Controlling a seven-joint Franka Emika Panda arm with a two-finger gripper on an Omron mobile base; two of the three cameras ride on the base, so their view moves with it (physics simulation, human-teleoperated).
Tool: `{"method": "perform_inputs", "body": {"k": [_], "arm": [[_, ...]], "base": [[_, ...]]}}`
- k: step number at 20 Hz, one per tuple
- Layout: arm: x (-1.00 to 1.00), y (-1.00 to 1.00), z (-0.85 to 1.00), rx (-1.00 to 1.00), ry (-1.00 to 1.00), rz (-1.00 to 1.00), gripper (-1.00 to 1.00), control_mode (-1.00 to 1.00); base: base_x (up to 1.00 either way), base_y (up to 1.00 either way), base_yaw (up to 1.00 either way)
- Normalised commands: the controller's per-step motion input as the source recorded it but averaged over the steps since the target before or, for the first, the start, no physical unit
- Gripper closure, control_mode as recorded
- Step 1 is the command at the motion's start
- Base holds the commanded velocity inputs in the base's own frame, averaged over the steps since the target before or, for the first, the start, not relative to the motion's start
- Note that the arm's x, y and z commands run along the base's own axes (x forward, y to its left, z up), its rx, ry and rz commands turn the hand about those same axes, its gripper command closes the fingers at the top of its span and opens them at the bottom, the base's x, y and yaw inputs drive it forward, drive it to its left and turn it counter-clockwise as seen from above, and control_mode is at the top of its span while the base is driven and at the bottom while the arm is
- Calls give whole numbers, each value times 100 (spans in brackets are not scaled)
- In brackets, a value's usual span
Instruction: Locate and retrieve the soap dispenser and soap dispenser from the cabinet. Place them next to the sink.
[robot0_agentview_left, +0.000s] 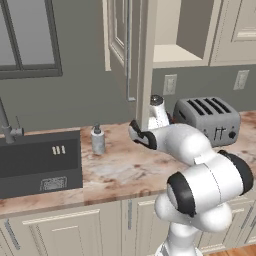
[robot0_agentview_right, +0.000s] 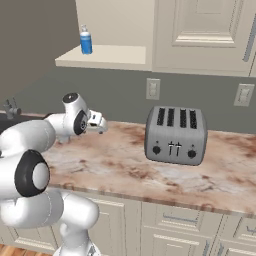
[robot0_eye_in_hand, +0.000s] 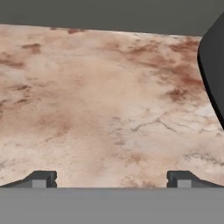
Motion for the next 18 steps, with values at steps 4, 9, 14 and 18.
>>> {"method": "perform_inputs", "body": {"k": [4, 9, 14, 18], "arm": [[-40, 0, 6, 0, -5, -1, -100, -100], [-48, 0, 29, 0, -21, -1, -100, -100], [-46, -1, 48, 3, -25, 0, -100, -100], [-52, -5, 56, 8, -33, 1, -100, -100]], "base": [[0, 0, 0], [0, 0, 0], [0, 0, 0], [0, 0, 0]]}}
